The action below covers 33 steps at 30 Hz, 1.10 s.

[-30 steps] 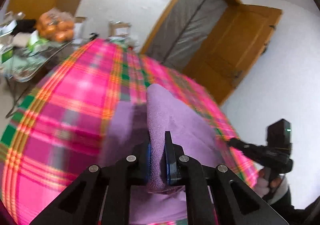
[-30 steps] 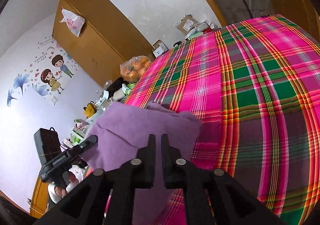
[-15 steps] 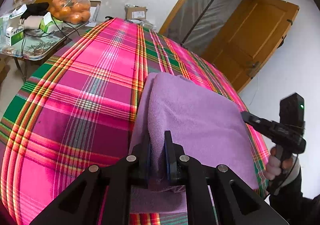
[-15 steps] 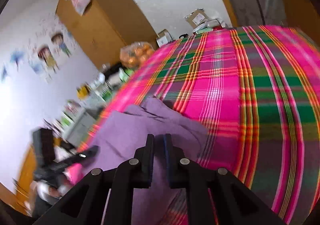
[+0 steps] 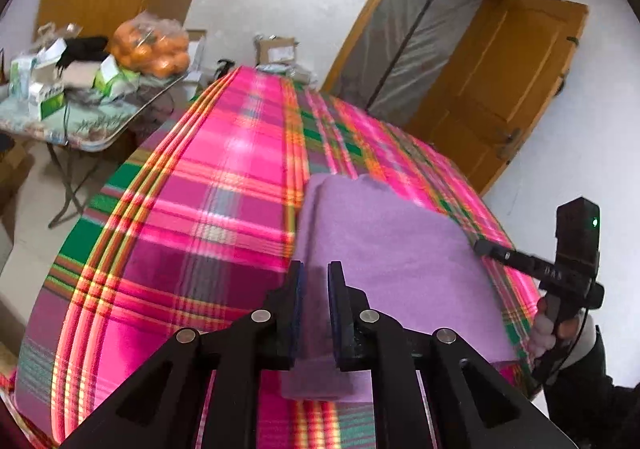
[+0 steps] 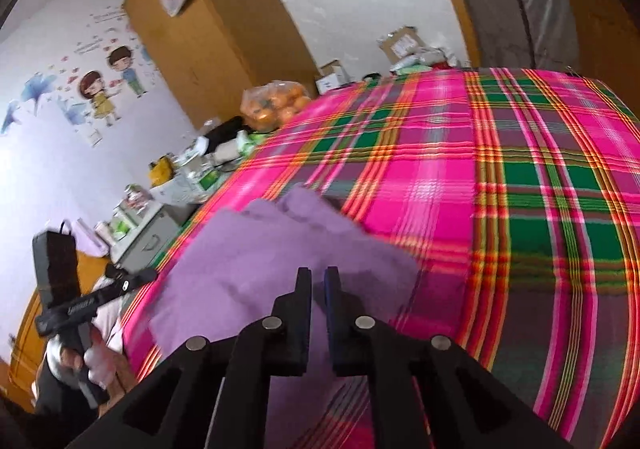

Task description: Fold clothes

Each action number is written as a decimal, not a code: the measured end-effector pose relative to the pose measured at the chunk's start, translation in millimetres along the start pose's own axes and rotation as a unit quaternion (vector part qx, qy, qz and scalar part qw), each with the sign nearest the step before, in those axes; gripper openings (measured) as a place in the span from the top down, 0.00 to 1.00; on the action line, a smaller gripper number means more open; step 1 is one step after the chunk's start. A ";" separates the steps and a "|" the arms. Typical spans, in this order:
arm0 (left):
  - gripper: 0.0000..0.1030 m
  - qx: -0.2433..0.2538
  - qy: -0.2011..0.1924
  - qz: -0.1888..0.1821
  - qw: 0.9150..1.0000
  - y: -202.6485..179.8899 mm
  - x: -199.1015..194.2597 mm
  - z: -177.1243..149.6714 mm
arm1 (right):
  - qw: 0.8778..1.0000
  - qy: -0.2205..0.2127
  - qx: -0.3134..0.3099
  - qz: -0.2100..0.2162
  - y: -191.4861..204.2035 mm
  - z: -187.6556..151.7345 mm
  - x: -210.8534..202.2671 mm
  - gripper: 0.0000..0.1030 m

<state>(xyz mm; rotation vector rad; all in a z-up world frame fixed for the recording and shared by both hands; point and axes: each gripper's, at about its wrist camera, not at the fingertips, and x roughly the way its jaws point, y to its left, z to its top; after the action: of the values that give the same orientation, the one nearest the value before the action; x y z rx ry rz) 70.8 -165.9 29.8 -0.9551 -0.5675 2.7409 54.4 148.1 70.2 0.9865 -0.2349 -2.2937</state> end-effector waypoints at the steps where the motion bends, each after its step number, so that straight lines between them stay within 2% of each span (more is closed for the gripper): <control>1: 0.88 0.009 -0.001 -0.004 1.000 -4.1 -1.7 -2.1 | 1.000 0.000 -0.008 0.004 4.7 -4.0 -3.6 0.92; 4: 0.88 0.045 0.010 -0.007 0.999 -16.7 5.1 -12.2 | 0.999 0.004 -0.035 0.014 19.2 -19.6 -10.4 0.91; 7: 0.88 0.048 0.040 0.011 0.998 -12.9 15.5 -28.6 | 0.998 0.027 -0.062 0.010 28.0 -38.3 -8.2 0.87; 10: 0.88 0.053 0.030 0.001 0.998 -10.0 4.8 -38.3 | 0.996 0.032 -0.085 -0.001 32.2 -49.9 -4.9 0.86; 15: 0.88 0.068 0.032 0.008 0.997 -11.8 -5.1 -40.6 | 0.995 0.039 -0.088 -0.002 33.8 -43.3 -6.2 0.86; 19: 0.88 0.075 0.013 0.011 0.997 -20.4 -5.5 -16.2 | 0.997 0.016 -0.072 -0.016 25.1 -28.1 -7.4 0.83; 23: 0.88 0.092 -0.004 0.026 0.995 -33.1 17.2 15.5 | 0.999 -0.009 -0.037 -0.037 10.9 -6.5 -0.8 0.83; 26: 0.88 0.102 0.010 0.036 0.994 -37.9 49.6 34.9 | 0.998 -0.010 -0.013 -0.057 0.4 5.4 9.1 0.83; 28: 0.88 0.092 0.030 0.042 0.994 -33.2 72.0 44.0 | 0.998 -0.004 -0.009 -0.064 -6.9 11.2 19.2 0.83; 33: 0.88 0.073 0.057 0.044 0.995 -21.1 102.2 48.8 | 0.996 0.020 -0.017 -0.084 -12.5 14.4 40.8 0.83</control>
<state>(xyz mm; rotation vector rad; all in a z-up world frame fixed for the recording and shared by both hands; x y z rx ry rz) -38.2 -131.2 16.6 -1.1171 -0.3091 2.7358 16.9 132.0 51.3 1.0690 -0.0988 -2.4186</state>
